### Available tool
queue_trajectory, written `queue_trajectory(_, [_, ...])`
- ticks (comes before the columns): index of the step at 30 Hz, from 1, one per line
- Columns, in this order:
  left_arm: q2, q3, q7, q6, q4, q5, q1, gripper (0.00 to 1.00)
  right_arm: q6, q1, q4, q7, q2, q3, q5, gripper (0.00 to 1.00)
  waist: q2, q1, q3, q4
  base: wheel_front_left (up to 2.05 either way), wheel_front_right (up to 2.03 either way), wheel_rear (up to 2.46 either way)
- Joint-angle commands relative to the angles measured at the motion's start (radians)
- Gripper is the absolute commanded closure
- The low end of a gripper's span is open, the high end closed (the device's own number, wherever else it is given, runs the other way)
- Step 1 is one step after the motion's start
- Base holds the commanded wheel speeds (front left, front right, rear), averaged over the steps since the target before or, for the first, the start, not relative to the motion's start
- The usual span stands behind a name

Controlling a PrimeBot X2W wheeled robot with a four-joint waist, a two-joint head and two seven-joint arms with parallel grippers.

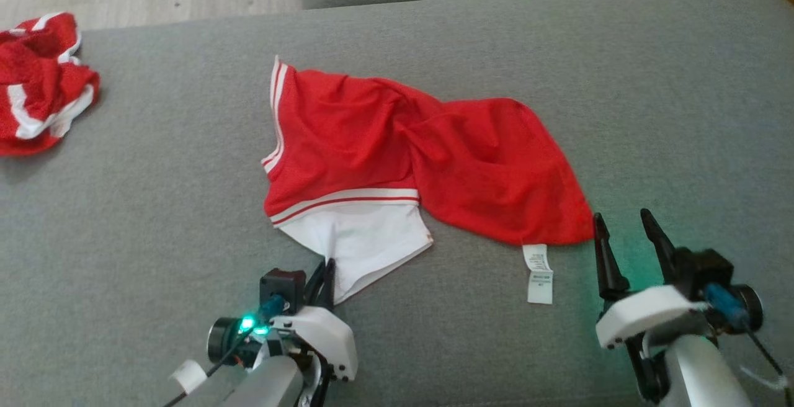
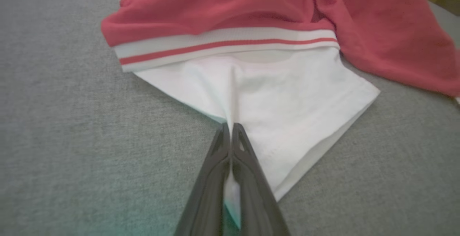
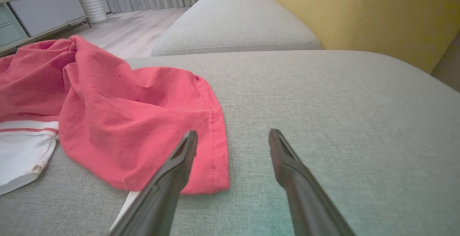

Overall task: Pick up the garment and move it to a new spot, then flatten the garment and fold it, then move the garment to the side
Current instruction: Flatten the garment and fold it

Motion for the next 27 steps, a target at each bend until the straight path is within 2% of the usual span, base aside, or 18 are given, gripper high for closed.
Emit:
queue_trajectory(1, [0.002,0.011,-0.018,0.012,-0.018,-0.010,-0.017,1.00,0.007,-0.056,0.007,0.019,-0.007,0.023,-0.012,0.00,0.0000,-0.0002,0.005,0.019,0.00,0.00,0.00])
queue_trajectory(11, [0.026,0.028,-0.088,0.044,-0.128,-0.006,-0.010,1.00,0.007,-0.170,0.240,0.122,-0.007,0.011,-0.042,0.00,0.0000,-0.0002,0.009,0.091,0.00,0.00,0.00])
queue_trajectory(12, [0.030,0.031,-0.091,0.047,-0.142,-0.007,-0.005,1.00,0.007,-0.177,0.262,0.130,-0.007,0.012,-0.037,0.11,0.0000,-0.0002,0.008,0.095,0.00,0.00,0.00])
queue_trajectory(13, [0.034,0.032,-0.094,0.050,-0.156,-0.008,0.000,1.00,0.007,-0.183,0.284,0.141,-0.007,0.014,-0.031,0.41,0.0000,-0.0002,0.007,0.098,0.00,0.00,0.00])
queue_trajectory(14, [0.037,0.034,-0.096,0.052,-0.170,-0.009,0.005,1.00,0.007,-0.189,0.302,0.147,-0.007,0.017,-0.027,0.60,0.0000,-0.0002,0.005,0.101,0.00,0.00,0.00])
queue_trajectory(15, [0.042,0.037,-0.098,0.055,-0.185,-0.011,0.010,1.00,0.007,-0.195,0.314,0.146,-0.007,0.019,-0.022,0.69,0.0000,-0.0002,0.004,0.103,0.00,0.00,0.00])
queue_trajectory(16, [0.046,0.039,-0.100,0.058,-0.201,-0.012,0.015,1.00,0.007,-0.199,0.321,0.139,-0.007,0.023,-0.011,1.00,0.0000,-0.0002,0.002,0.105,0.00,0.00,0.00])
queue_trajectory(22, [0.077,0.062,-0.109,0.071,-0.295,-0.023,0.039,1.00,0.007,-0.214,0.313,0.065,-0.007,0.035,0.057,1.00,0.0000,-0.0002,-0.022,0.102,0.00,0.00,0.00])
queue_trajectory(27, [0.131,0.091,-0.116,0.087,-0.425,-0.023,0.059,1.00,0.007,-0.218,0.233,0.007,-0.007,0.024,0.103,1.00,0.0000,-0.0002,-0.074,0.090,0.00,0.00,0.00])
